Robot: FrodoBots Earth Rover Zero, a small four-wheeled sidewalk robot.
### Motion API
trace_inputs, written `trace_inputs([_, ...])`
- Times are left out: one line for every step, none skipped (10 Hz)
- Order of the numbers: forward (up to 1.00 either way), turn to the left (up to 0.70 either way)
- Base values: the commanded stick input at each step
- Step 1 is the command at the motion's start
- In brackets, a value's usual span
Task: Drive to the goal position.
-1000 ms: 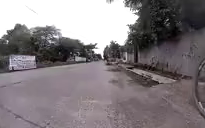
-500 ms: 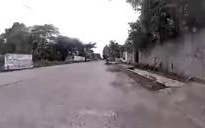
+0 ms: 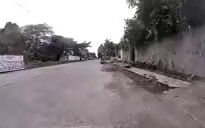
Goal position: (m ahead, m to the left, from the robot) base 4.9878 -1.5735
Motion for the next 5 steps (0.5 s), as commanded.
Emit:
trace_inputs([0.7,0.01])
trace_inputs([0.7,0.12])
trace_inputs([0.7,0.24])
trace_inputs([0.7,0.14])
trace_inputs([0.7,0.0])
